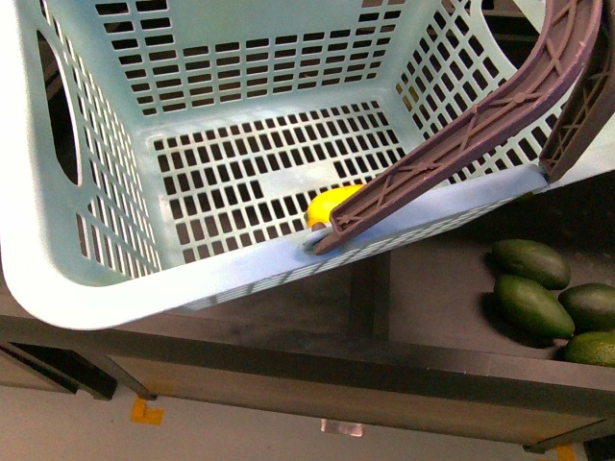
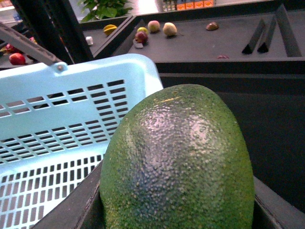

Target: Pick mango and avocado into basket

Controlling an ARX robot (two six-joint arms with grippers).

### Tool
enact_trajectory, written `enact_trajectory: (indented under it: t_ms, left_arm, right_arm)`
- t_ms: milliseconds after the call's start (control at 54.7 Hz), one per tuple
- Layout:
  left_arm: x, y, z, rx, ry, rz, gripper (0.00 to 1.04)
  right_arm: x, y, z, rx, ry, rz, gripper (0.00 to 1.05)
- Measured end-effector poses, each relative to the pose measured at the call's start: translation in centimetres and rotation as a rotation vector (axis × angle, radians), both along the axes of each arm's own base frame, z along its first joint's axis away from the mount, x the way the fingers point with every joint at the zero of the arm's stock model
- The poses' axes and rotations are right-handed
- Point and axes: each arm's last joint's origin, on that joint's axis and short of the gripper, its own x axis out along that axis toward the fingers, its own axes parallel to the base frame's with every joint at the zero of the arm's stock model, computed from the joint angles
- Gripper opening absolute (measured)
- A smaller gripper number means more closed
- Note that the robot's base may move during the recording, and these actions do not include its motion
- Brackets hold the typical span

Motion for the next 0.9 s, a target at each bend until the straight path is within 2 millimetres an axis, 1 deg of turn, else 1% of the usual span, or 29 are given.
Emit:
enact_trajectory:
  t_ms: [55,128,183,311,420,457,475,512,585,713,786,895]
  left_arm:
    - [0.0,0.0,0.0,0.000,0.000,0.000,0.19]
    - [0.0,0.0,0.0,0.000,0.000,0.000,0.19]
    - [0.0,0.0,0.0,0.000,0.000,-0.001,0.19]
    - [0.0,0.0,0.0,0.000,0.000,0.000,0.19]
    - [0.0,0.0,0.0,0.000,0.000,0.000,0.19]
    - [0.0,0.0,0.0,0.000,0.000,0.000,0.19]
    - [0.0,0.0,0.0,0.000,0.000,0.000,0.19]
    - [0.0,0.0,0.0,0.000,0.000,0.000,0.19]
    - [0.0,0.0,0.0,0.001,-0.001,-0.001,0.19]
    - [0.0,0.0,-0.1,0.003,0.002,0.005,0.19]
    - [0.1,0.0,-0.1,0.004,0.000,0.004,0.19]
    - [0.1,0.0,-0.1,0.005,0.000,0.006,0.19]
  right_arm:
    - [0.8,2.1,0.0,-0.016,-0.009,0.015,0.56]
    - [2.0,4.3,-0.1,-0.039,-0.011,0.027,0.56]
    - [2.8,5.3,-0.2,-0.060,-0.011,0.019,0.56]
    - [4.0,6.4,-0.5,-0.076,-0.007,0.012,0.57]
    - [4.9,7.1,-0.6,-0.081,-0.003,-0.002,0.73]
    - [5.2,7.3,-0.6,-0.080,-0.004,-0.010,0.79]
    - [5.3,7.4,-0.7,-0.077,-0.003,-0.016,0.85]
    - [5.3,7.5,-0.7,-0.076,-0.001,-0.020,0.90]
    - [5.2,7.7,-0.7,-0.073,0.003,-0.019,0.98]
    - [4.1,7.7,0.0,-0.069,-0.004,-0.020,0.96]
    - [3.0,7.3,0.6,-0.059,-0.013,-0.049,0.96]
    - [0.3,6.5,1.7,-0.042,-0.039,-0.067,0.96]
